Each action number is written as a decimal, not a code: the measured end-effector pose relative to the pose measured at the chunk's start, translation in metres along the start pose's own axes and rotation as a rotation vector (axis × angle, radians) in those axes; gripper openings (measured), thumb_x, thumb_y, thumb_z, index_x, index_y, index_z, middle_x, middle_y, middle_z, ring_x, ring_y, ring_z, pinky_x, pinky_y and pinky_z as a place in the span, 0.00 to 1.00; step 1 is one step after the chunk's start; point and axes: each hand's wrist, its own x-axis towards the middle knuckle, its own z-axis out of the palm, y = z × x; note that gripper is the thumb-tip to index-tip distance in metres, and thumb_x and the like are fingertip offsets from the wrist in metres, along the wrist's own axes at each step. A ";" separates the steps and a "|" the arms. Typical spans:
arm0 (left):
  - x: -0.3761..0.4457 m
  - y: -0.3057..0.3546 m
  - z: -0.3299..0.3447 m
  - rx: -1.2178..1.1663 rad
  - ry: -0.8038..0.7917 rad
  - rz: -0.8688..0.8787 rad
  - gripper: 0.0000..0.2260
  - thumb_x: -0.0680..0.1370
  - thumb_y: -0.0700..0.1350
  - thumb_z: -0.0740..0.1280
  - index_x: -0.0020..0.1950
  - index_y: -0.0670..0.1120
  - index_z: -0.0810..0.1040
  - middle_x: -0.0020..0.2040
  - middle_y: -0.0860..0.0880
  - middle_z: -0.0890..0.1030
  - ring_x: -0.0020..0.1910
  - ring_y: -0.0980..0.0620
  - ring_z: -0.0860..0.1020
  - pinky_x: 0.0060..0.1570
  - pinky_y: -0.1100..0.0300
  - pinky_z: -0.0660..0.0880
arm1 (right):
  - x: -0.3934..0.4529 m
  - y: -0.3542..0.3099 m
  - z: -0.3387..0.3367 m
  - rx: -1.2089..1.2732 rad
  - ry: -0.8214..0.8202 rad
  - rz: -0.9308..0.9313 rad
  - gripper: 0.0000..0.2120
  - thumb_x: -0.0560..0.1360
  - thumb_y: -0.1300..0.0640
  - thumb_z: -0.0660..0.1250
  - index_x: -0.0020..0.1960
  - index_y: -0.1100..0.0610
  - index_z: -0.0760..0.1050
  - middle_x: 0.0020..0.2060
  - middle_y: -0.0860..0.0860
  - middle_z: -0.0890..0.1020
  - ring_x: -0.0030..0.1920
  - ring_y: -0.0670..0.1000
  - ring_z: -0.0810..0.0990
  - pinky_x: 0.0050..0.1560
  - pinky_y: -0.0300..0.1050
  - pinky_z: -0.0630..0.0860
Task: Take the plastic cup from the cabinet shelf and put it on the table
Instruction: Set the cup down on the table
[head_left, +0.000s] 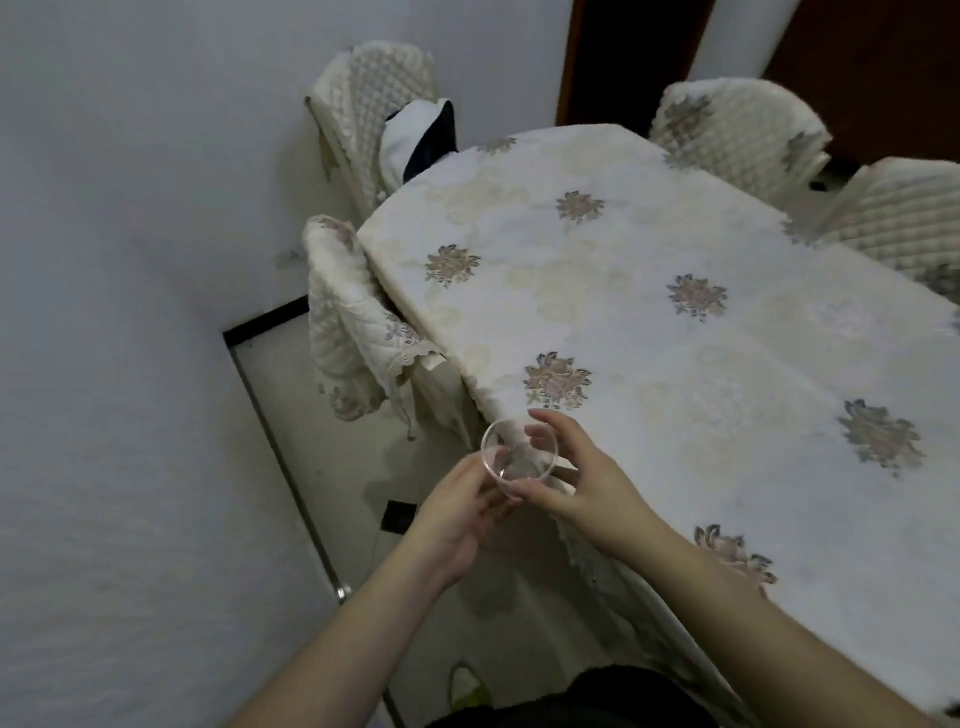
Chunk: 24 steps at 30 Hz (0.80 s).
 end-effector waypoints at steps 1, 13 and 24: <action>0.007 0.001 0.003 0.027 -0.032 -0.014 0.09 0.77 0.45 0.68 0.55 0.45 0.81 0.44 0.48 0.87 0.41 0.52 0.84 0.45 0.58 0.79 | -0.001 0.002 -0.003 -0.002 0.044 0.012 0.30 0.68 0.50 0.78 0.65 0.38 0.67 0.58 0.37 0.78 0.58 0.35 0.77 0.52 0.30 0.74; 0.079 -0.035 0.096 0.285 -0.224 -0.191 0.10 0.79 0.44 0.66 0.57 0.41 0.80 0.52 0.40 0.78 0.44 0.47 0.81 0.47 0.57 0.80 | -0.043 0.058 -0.074 0.020 0.419 0.206 0.32 0.69 0.41 0.74 0.67 0.33 0.63 0.64 0.43 0.74 0.62 0.37 0.73 0.60 0.42 0.74; 0.123 -0.077 0.171 0.475 -0.336 -0.296 0.07 0.79 0.42 0.67 0.55 0.43 0.80 0.51 0.43 0.79 0.43 0.49 0.80 0.44 0.60 0.80 | -0.064 0.108 -0.132 0.092 0.616 0.310 0.32 0.69 0.46 0.76 0.67 0.36 0.64 0.63 0.42 0.75 0.60 0.38 0.75 0.56 0.40 0.75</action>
